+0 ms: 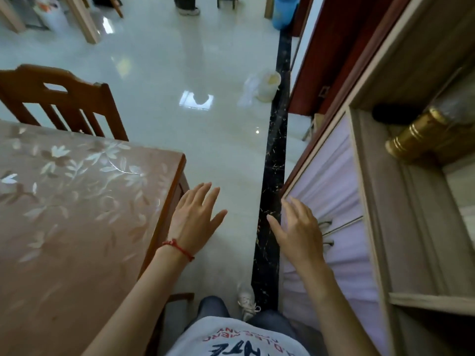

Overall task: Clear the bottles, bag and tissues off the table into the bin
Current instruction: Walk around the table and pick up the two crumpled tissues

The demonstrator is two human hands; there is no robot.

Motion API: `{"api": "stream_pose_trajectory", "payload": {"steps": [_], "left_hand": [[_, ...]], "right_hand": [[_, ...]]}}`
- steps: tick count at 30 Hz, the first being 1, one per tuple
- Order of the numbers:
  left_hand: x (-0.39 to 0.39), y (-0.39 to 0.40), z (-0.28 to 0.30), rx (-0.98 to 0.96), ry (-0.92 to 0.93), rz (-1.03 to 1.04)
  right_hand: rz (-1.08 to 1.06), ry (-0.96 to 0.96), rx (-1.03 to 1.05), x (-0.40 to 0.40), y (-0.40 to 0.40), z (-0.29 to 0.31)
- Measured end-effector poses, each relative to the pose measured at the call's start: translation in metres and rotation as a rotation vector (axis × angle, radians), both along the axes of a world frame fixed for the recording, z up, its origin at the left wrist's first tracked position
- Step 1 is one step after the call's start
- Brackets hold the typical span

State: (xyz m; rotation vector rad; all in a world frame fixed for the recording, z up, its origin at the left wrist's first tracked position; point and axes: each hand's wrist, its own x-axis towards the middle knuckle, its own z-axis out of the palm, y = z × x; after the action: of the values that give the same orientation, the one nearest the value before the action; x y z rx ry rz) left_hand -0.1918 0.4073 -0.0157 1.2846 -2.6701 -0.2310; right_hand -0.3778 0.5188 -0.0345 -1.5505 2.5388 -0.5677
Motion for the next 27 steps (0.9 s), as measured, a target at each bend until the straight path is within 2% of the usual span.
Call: {"api": "stream_pose_trajectory", "payload": {"steps": [16, 27], "left_hand": [[-0.077, -0.049, -0.015, 0.044, -0.044, 0.044], [-0.123, -0.186, -0.026, 0.021, -0.07, 0.09]], "right_hand": [[0.059, 0.006, 0.003, -0.087, -0.058, -0.004], [0.068, 0.029, -0.028, -0.14, -0.191, -0.014]]}}
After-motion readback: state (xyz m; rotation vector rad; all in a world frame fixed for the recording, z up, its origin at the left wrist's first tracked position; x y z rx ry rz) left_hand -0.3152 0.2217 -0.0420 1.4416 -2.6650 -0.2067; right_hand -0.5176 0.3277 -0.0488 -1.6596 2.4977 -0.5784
